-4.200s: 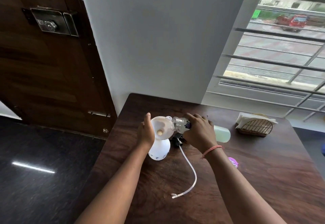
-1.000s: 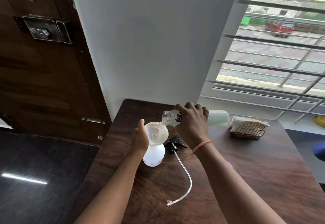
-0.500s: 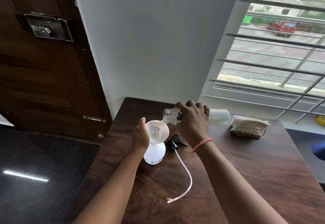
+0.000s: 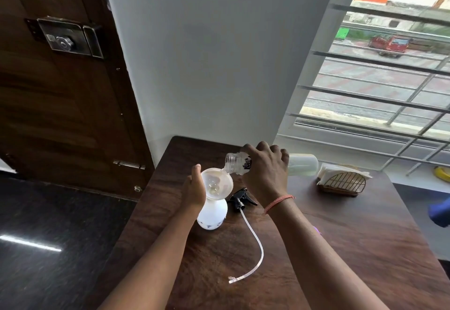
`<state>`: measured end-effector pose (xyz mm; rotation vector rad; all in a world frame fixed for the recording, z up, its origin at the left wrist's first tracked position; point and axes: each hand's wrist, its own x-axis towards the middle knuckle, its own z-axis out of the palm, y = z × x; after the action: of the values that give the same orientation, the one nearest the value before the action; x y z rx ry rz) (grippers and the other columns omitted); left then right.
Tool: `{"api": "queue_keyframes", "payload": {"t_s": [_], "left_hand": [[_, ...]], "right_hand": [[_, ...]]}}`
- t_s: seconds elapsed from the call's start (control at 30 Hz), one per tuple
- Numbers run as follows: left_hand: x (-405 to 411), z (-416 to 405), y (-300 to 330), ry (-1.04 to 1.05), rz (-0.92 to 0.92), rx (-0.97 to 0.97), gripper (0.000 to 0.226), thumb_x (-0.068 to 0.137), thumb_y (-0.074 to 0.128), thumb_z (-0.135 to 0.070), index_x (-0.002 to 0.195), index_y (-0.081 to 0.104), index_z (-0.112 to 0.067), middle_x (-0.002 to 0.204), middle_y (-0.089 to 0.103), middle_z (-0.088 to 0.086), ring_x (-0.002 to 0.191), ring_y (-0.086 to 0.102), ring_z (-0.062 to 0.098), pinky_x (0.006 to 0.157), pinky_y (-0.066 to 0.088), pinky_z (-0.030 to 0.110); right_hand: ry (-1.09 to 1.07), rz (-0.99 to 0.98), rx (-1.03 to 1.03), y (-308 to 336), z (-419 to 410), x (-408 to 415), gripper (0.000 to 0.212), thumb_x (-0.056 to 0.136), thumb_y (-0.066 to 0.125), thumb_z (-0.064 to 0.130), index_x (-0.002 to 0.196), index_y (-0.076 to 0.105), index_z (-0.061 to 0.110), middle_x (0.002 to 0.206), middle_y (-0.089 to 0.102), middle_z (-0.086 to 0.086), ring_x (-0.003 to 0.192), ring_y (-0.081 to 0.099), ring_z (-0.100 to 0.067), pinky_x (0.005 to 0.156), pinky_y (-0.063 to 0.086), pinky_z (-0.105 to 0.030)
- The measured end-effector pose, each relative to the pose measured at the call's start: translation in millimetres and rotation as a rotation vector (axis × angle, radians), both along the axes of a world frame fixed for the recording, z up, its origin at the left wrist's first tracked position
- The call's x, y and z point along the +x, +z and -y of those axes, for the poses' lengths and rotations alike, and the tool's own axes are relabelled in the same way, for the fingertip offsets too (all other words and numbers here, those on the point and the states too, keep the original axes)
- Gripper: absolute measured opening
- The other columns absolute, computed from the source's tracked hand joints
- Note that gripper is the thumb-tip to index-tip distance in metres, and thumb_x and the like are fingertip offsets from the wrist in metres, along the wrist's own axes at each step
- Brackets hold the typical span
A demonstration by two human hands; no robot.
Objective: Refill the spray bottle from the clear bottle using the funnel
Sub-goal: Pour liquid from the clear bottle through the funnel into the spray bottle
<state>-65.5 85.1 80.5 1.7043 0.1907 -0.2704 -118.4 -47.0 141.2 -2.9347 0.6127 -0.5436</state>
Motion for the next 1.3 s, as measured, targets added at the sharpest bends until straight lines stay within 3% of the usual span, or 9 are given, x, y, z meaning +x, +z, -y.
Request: {"api": "queue_keyframes", "payload": {"t_s": [0.33,0.7,0.77,0.83,0.97,1.1,1.17,1.23,1.3], "left_hand": [[-2,-1,4,-0.008,0.019,0.031,0.049,0.102,0.021,-0.034,0.134,0.047,-0.008,0.142,0.046,0.016,0.131,0.041,0.028,0.097,0.031,0.029],[-7,-2,14,-0.024,0.025,-0.001,0.046,0.102,0.023,-0.028,0.121,0.056,-0.001,0.125,0.055,0.019,0.115,0.05,0.028,0.086,0.027,0.024],[-6,-2,13,-0.035,0.036,-0.001,0.045,0.102,0.023,-0.028,0.098,0.062,-0.007,0.097,0.056,0.003,0.092,0.053,0.013,0.085,0.028,0.024],[-6,0,12,-0.019,0.033,0.01,0.04,0.102,0.023,-0.028,0.071,0.047,-0.023,0.077,0.044,-0.011,0.07,0.041,-0.001,0.079,0.031,0.023],[-6,0,13,-0.024,0.032,0.015,0.039,0.102,0.023,-0.028,0.067,0.04,-0.028,0.074,0.039,-0.013,0.074,0.042,0.007,0.082,0.028,0.025],[-7,-2,12,-0.025,0.017,-0.009,0.042,0.101,0.024,-0.032,0.088,0.06,-0.014,0.096,0.047,-0.001,0.098,0.039,0.013,0.082,0.029,0.025],[-8,-3,14,-0.032,0.015,-0.006,0.045,0.101,0.025,-0.032,0.1,0.062,-0.009,0.102,0.055,0.005,0.103,0.045,0.022,0.08,0.033,0.023],[-9,-3,15,-0.031,0.002,0.002,0.049,0.101,0.025,-0.033,0.121,0.057,-0.002,0.126,0.055,0.015,0.121,0.047,0.03,0.087,0.032,0.025],[-8,-3,14,-0.036,0.005,0.002,0.048,0.101,0.024,-0.033,0.121,0.056,-0.004,0.131,0.051,0.019,0.121,0.049,0.028,0.089,0.031,0.028]], "right_hand": [[0.019,-0.013,0.007,3,-1,-2,0.047,0.062,0.071,0.026,0.108,0.06,0.035,0.098,0.056,0.0,0.096,0.048,-0.029,0.099,0.03,-0.044],[0.01,0.027,0.005,6,-3,-2,0.046,0.058,0.066,0.016,0.101,0.062,0.033,0.091,0.057,0.0,0.091,0.05,-0.03,0.097,0.033,-0.047],[0.008,0.025,0.003,7,-3,-3,0.046,0.059,0.064,0.015,0.101,0.062,0.033,0.091,0.057,0.0,0.092,0.05,-0.03,0.097,0.033,-0.048],[0.008,0.005,0.0,8,-3,-4,0.048,0.059,0.062,0.015,0.104,0.062,0.033,0.093,0.057,0.0,0.093,0.05,-0.03,0.099,0.033,-0.048],[0.009,-0.014,-0.002,10,-3,-5,0.051,0.06,0.06,0.014,0.107,0.061,0.033,0.096,0.057,-0.001,0.096,0.049,-0.03,0.1,0.032,-0.048],[0.006,-0.004,0.008,9,-2,-6,0.049,0.061,0.062,0.015,0.106,0.061,0.033,0.096,0.057,-0.001,0.096,0.05,-0.031,0.101,0.031,-0.048],[-0.001,-0.004,0.007,9,-3,-5,0.049,0.061,0.063,0.015,0.106,0.061,0.033,0.096,0.057,-0.001,0.096,0.05,-0.03,0.101,0.031,-0.048],[-0.006,0.008,-0.001,9,-3,-4,0.049,0.06,0.064,0.015,0.106,0.062,0.033,0.095,0.057,-0.001,0.096,0.05,-0.03,0.1,0.031,-0.047],[-0.01,0.014,-0.003,8,-3,-5,0.049,0.06,0.063,0.014,0.105,0.062,0.033,0.094,0.057,-0.001,0.095,0.05,-0.03,0.099,0.032,-0.047]]}}
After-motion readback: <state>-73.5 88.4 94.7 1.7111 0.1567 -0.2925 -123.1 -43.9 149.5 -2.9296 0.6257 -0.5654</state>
